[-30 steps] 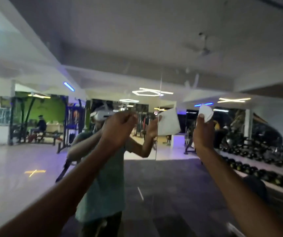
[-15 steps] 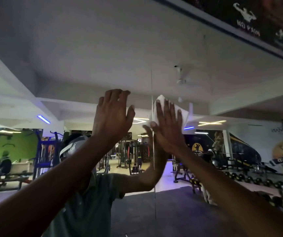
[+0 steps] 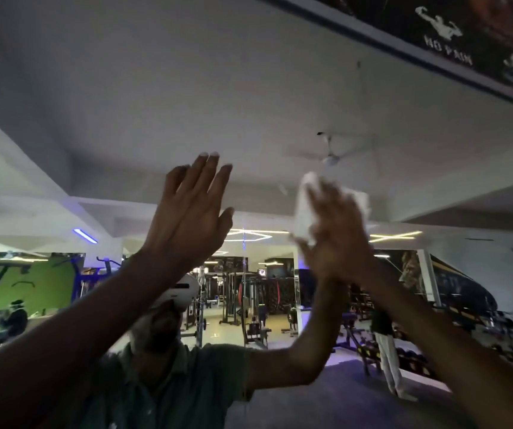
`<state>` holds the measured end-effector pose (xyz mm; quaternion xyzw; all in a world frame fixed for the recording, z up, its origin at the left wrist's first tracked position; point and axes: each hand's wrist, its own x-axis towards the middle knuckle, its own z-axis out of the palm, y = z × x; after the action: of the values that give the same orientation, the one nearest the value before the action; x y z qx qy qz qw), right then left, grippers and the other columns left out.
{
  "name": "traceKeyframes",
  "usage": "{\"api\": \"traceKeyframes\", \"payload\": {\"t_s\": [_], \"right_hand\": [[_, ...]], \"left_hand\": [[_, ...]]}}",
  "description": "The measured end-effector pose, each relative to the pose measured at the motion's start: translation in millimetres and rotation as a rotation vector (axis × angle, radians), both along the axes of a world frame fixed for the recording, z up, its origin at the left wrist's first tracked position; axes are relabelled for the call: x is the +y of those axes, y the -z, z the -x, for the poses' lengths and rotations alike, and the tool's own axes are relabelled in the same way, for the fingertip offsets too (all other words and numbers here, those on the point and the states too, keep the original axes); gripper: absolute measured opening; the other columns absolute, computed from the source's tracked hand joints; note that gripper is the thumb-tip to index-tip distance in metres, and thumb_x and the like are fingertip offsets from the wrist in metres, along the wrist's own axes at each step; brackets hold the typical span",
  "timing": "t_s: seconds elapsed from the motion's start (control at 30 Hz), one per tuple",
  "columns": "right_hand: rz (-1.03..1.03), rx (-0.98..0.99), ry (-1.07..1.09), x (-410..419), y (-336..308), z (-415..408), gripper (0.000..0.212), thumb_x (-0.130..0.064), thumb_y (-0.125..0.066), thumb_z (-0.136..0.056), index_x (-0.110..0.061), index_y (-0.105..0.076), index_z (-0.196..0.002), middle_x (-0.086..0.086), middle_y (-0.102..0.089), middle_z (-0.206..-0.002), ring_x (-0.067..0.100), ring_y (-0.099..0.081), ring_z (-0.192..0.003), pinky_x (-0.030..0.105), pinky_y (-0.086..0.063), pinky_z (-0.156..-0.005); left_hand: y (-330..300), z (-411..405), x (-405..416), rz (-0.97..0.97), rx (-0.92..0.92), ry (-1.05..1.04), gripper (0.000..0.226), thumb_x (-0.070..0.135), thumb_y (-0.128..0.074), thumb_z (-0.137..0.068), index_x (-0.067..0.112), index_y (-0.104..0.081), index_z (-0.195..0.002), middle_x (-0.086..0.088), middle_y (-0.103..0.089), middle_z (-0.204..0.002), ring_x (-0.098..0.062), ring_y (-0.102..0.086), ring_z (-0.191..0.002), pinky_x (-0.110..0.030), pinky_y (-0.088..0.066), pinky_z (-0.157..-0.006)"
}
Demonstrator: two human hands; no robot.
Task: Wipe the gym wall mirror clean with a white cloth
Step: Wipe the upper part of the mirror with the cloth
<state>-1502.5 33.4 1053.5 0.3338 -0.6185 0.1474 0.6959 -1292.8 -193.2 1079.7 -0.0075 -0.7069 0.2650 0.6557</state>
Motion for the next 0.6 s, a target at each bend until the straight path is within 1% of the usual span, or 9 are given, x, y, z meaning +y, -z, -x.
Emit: {"api": "traceKeyframes", "payload": {"t_s": [0.1, 0.17, 0.2, 0.3, 0.37, 0.43, 0.5, 0.57, 0.6], "right_hand": [[0.410, -0.195, 0.045, 33, -42, 40, 0.081, -0.062, -0.039, -0.105, -0.023, -0.010, -0.170, 0.008, -0.010, -0.177, 0.034, -0.016, -0.162, 0.066, -0.022, -0.125], [0.499, -0.210, 0.029, 3, -37, 15, 0.087, -0.068, -0.040, -0.103, -0.022, -0.008, -0.170, 0.008, -0.009, -0.178, 0.035, -0.016, -0.162, 0.063, -0.018, -0.126], [0.407, -0.160, 0.035, -19, -25, -6, 0.091, -0.067, -0.043, -0.101, -0.021, -0.007, -0.170, 0.008, -0.005, -0.178, 0.035, -0.012, -0.162, 0.060, -0.013, -0.128], [-0.119, 0.033, -0.083, -49, 23, -49, 0.084, -0.059, -0.044, -0.105, -0.022, -0.006, -0.170, 0.007, 0.004, -0.178, 0.030, 0.005, -0.164, 0.057, 0.001, -0.131], [-0.177, 0.093, -0.074, -30, 15, -33, 0.089, -0.050, -0.056, -0.102, -0.024, -0.005, -0.170, 0.006, 0.002, -0.178, 0.028, 0.004, -0.164, 0.060, -0.005, -0.130], [0.019, 0.014, -0.082, -6, -12, -3, 0.095, -0.050, -0.054, -0.099, -0.016, 0.000, -0.169, 0.012, -0.001, -0.177, 0.031, 0.000, -0.164, 0.059, -0.010, -0.130], [0.304, -0.181, -0.222, 19, -45, 9, 0.099, -0.065, -0.034, -0.097, -0.005, 0.003, -0.167, 0.021, 0.003, -0.176, 0.035, 0.001, -0.164, 0.054, -0.011, -0.131], [0.425, -0.357, -0.292, 24, -67, 6, 0.104, -0.073, -0.013, -0.094, 0.000, -0.001, -0.167, 0.024, 0.002, -0.174, 0.038, -0.001, -0.163, 0.054, -0.009, -0.131], [0.449, -0.384, -0.241, 11, -66, -3, 0.101, -0.073, -0.007, -0.097, -0.001, -0.004, -0.167, 0.023, -0.002, -0.175, 0.039, -0.003, -0.163, 0.056, -0.010, -0.130]], "left_hand": [[2, 4, -4, 0.024, 0.027, -0.032, 0.066, 0.040, -0.036, -0.102, 0.000, -0.045, -0.153, -0.025, -0.038, -0.164, -0.038, -0.035, -0.154, -0.052, -0.026, -0.119], [1, 4, -3, 0.027, 0.050, -0.043, 0.066, 0.039, -0.035, -0.102, 0.000, -0.046, -0.153, -0.025, -0.038, -0.164, -0.038, -0.035, -0.154, -0.051, -0.025, -0.120], [1, 4, -3, 0.026, 0.058, -0.054, 0.066, 0.039, -0.034, -0.102, 0.000, -0.045, -0.154, -0.025, -0.037, -0.164, -0.037, -0.035, -0.154, -0.051, -0.024, -0.120], [2, 4, -2, 0.028, 0.061, -0.077, 0.067, 0.040, -0.032, -0.103, -0.001, -0.043, -0.155, -0.025, -0.035, -0.165, -0.038, -0.033, -0.155, -0.051, -0.023, -0.120], [4, 5, -2, 0.031, 0.055, -0.075, 0.067, 0.040, -0.032, -0.103, -0.001, -0.043, -0.155, -0.025, -0.035, -0.165, -0.038, -0.033, -0.155, -0.051, -0.023, -0.120], [6, 6, -1, 0.027, 0.063, -0.079, 0.067, 0.040, -0.032, -0.103, 0.000, -0.043, -0.156, -0.024, -0.034, -0.166, -0.037, -0.032, -0.156, -0.050, -0.023, -0.121], [7, 7, 0, 0.019, 0.078, -0.083, 0.066, 0.039, -0.033, -0.103, 0.001, -0.042, -0.156, -0.023, -0.033, -0.167, -0.036, -0.031, -0.156, -0.049, -0.022, -0.122], [7, 7, 2, 0.007, 0.087, -0.080, 0.066, 0.038, -0.034, -0.103, 0.002, -0.042, -0.157, -0.022, -0.033, -0.167, -0.035, -0.030, -0.157, -0.048, -0.021, -0.123], [6, 7, 2, 0.006, 0.090, -0.078, 0.065, 0.038, -0.035, -0.103, 0.002, -0.042, -0.157, -0.022, -0.033, -0.167, -0.034, -0.030, -0.157, -0.048, -0.021, -0.123]]}}
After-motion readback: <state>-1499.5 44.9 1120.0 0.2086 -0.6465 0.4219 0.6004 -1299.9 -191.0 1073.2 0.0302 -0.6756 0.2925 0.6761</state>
